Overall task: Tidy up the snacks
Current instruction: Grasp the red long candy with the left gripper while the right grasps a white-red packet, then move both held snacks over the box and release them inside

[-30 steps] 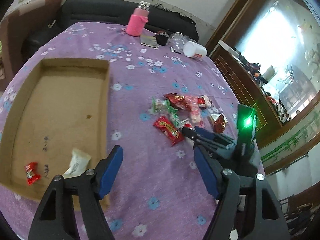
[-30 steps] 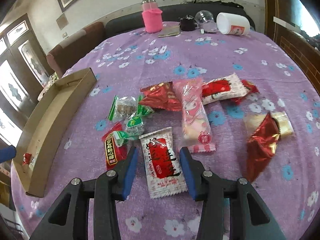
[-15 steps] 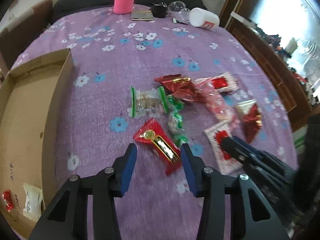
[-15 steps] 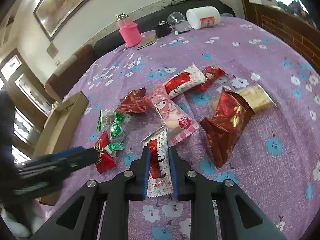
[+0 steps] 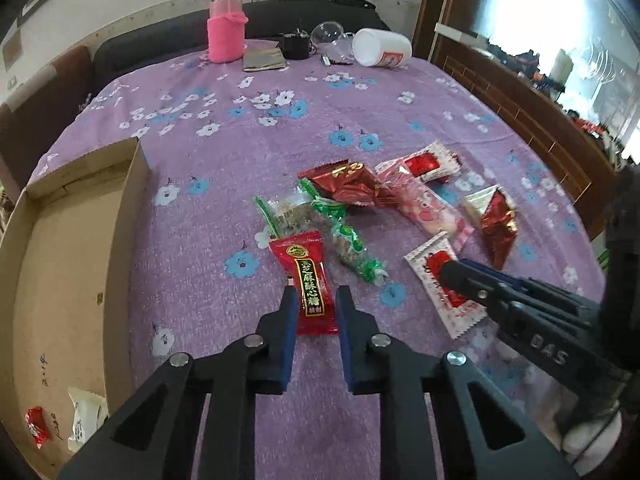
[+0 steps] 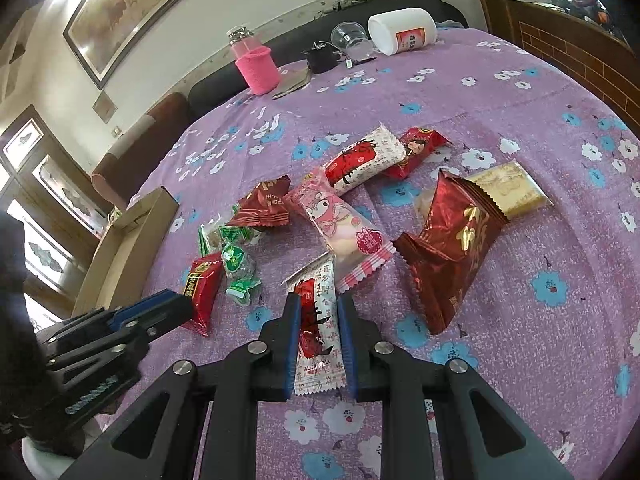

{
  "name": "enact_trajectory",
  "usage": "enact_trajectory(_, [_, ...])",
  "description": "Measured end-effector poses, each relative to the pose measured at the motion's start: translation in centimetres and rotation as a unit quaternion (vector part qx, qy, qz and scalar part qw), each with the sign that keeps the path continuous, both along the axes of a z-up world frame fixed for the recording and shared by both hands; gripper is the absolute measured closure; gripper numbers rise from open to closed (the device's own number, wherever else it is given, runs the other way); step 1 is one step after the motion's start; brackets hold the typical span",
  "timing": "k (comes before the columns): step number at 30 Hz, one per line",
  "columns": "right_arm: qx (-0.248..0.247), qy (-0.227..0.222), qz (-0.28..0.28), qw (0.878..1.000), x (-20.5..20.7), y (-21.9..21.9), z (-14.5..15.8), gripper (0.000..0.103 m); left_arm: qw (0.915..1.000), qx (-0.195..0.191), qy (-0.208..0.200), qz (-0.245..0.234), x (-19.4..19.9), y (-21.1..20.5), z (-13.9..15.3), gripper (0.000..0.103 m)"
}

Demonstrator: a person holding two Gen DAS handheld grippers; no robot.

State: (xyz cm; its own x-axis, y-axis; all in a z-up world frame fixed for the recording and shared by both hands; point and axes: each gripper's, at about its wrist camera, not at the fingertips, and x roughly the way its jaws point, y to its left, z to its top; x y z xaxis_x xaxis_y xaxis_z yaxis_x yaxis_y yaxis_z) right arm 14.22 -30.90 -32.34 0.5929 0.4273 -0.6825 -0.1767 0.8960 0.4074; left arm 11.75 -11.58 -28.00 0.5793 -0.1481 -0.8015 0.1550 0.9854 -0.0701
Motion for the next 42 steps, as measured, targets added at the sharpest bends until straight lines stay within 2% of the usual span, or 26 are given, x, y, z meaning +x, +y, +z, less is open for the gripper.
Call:
enact_trajectory(1, [0.0, 0.0, 0.0, 1.0, 0.0, 0.0, 0.0, 0.083, 1.0, 0.002, -0.003, 0.001, -0.1, 0.0, 0.1, 0.072])
enact_trajectory(2, [0.0, 0.001, 0.0, 1.0, 0.0, 0.0, 0.0, 0.083, 0.9999, 0.008, -0.006, 0.003, 0.0, -0.1, 0.1, 0.056])
enact_trajectory(3, [0.0, 0.001, 0.001, 1.0, 0.0, 0.0, 0.0, 0.083, 0.9999, 0.013, -0.009, 0.006, 0.1, -0.2, 0.0, 0.049])
enact_trajectory(8, [0.005, 0.004, 0.003, 1.0, 0.2, -0.2, -0.1, 0.083, 0.9994, 0.034, 0.0, 0.003, 1.9, -1.5, -1.5, 0.049])
enact_trajectory(10, [0.005, 0.004, 0.003, 1.0, 0.2, -0.2, -0.1, 0.083, 0.9993, 0.034, 0.014, 0.0, 2.4, -1.6, -2.4, 0.064])
enact_trajectory(11, [0.005, 0.003, 0.004, 1.0, 0.3, -0.3, -0.1, 0.083, 0.9986, 0.052, -0.002, 0.005, 2.1, -1.7, -2.3, 0.087])
enact_trajectory(12, [0.004, 0.003, 0.004, 1.0, 0.2, -0.2, -0.1, 0.083, 0.9987, 0.052, -0.001, 0.002, 2.1, -1.7, -2.3, 0.086])
enact_trajectory(15, [-0.001, -0.007, 0.011, 1.0, -0.1, 0.2, 0.2, 0.086, 0.9999, 0.011, 0.005, 0.004, 1.5, -0.5, -1.7, 0.086])
enact_trajectory(19, [0.0, -0.028, 0.028, 0.999, -1.3, 1.1, 1.0, 0.09, 0.9991, -0.037, -0.016, 0.008, -0.3, 1.6, 0.9, 0.086])
enact_trajectory(25, [0.028, -0.026, 0.029, 0.999, -3.5, 1.6, 2.2, 0.09, 0.9926, -0.109, -0.043, 0.034, -3.5, 7.9, 4.7, 0.086])
enact_trajectory(28, [0.037, -0.032, 0.035, 0.998, -4.0, 2.5, 3.8, 0.09, 0.9896, -0.119, -0.053, 0.062, -4.6, 11.9, 5.7, 0.086])
enact_trajectory(31, [0.044, -0.041, 0.063, 0.996, -4.0, 5.0, 5.9, 0.09, 0.9869, -0.107, -0.055, 0.108, -5.1, 16.8, 5.8, 0.086])
enact_trajectory(35, [0.05, -0.041, 0.121, 0.991, -3.5, 11.0, 7.9, 0.09, 0.9816, -0.115, -0.036, 0.148, -4.6, 21.8, 4.7, 0.086])
enact_trajectory(38, [0.036, -0.037, 0.159, 0.986, -2.9, 16.4, 8.2, 0.09, 0.9794, -0.104, -0.024, 0.171, -4.3, 23.9, 3.4, 0.086])
enact_trajectory(42, [0.016, -0.015, 0.192, 0.981, -1.7, 22.4, 6.8, 0.089, 0.9761, -0.109, -0.003, 0.188, -3.6, 25.9, 1.7, 0.086])
